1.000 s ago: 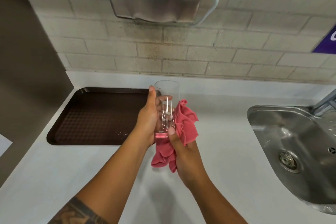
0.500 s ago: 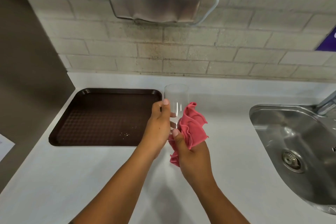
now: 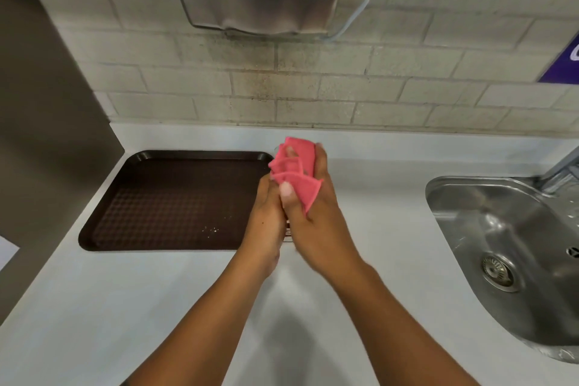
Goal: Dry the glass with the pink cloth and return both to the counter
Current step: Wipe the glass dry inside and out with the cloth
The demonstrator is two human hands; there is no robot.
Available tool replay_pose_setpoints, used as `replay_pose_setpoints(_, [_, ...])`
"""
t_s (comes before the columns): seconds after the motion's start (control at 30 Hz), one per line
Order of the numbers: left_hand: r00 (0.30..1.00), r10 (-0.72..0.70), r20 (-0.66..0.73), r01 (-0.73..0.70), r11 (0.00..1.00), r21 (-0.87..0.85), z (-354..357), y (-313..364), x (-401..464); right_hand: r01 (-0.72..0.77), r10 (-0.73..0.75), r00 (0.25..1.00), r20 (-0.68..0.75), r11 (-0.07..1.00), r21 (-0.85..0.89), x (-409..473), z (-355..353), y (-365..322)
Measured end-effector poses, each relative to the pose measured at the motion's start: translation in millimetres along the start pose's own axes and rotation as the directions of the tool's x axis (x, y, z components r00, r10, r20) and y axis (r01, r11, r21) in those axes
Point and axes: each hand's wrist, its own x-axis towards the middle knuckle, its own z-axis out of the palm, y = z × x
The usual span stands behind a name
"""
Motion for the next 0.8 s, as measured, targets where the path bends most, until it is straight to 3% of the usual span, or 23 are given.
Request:
replay_pose_setpoints(0.1, [0.999, -0.047, 0.002, 0.047, 0.999, 0.010, 0, 0, -2, -0.054, 0.054, 0.998, -0.013, 0.998, 0.030, 30, -13, 3])
replay_pose_setpoints(0.17, [0.998, -0.068, 0.016, 0.069, 0.997, -0.046, 1, 2, -3, -0.160, 0.166, 0.986, -0.021, 0.969, 0.188, 35, -18, 8])
replay_pose_setpoints(0.23, [0.998, -0.055, 0.011, 0.056, 0.997, -0.059, 0, 8, 1, -0.224, 0.244, 0.970, -0.018, 0.917, 0.331, 22, -18, 12])
replay_pose_setpoints(0.37, [0.998, -0.063, -0.031, 0.062, 0.998, -0.031, -3, 22, 13, -0.255, 0.290, 0.957, -0.033, 0.886, 0.387, -33, 1, 23])
replay_pose_setpoints(0.43, [0.999, -0.032, -0.027, 0.032, 0.999, -0.020, -9, 26, 17, -0.206, 0.229, 0.973, -0.025, 0.915, 0.346, -59, 13, 29])
replay_pose_setpoints(0.53, [0.990, -0.138, 0.010, 0.138, 0.989, -0.060, -3, 27, 5, -0.165, 0.172, 0.985, -0.007, 0.957, 0.240, -68, 18, 19])
replay_pose_setpoints(0.57, [0.992, -0.126, 0.004, 0.126, 0.992, 0.000, 3, 23, -7, -0.097, 0.101, 0.995, -0.021, 0.984, 0.149, -62, 15, 15])
replay_pose_setpoints(0.6, [0.975, -0.221, 0.015, 0.222, 0.969, -0.105, 3, 21, -11, 0.001, -0.001, 0.999, -0.032, 1.000, 0.012, -54, 11, 11])
replay_pose_setpoints(0.63, [0.979, -0.177, 0.101, 0.203, 0.889, -0.410, 6, 13, -11, 0.098, -0.102, 0.994, -0.032, 0.990, -0.098, -46, 8, 9])
replay_pose_setpoints(0.67, [0.986, -0.112, 0.123, 0.158, 0.859, -0.488, 10, 7, -14, 0.148, -0.154, 0.988, -0.028, 0.976, -0.160, -36, 5, 7])
replay_pose_setpoints(0.73, [0.963, -0.207, 0.170, 0.257, 0.893, -0.368, 16, 10, -13, 0.142, -0.148, 0.989, -0.031, 0.980, -0.141, -14, -2, -3])
replay_pose_setpoints(0.8, [0.979, -0.161, 0.122, 0.186, 0.954, -0.235, 11, 21, -5, 0.149, -0.158, 0.986, -0.050, 0.978, -0.149, 9, -10, -7])
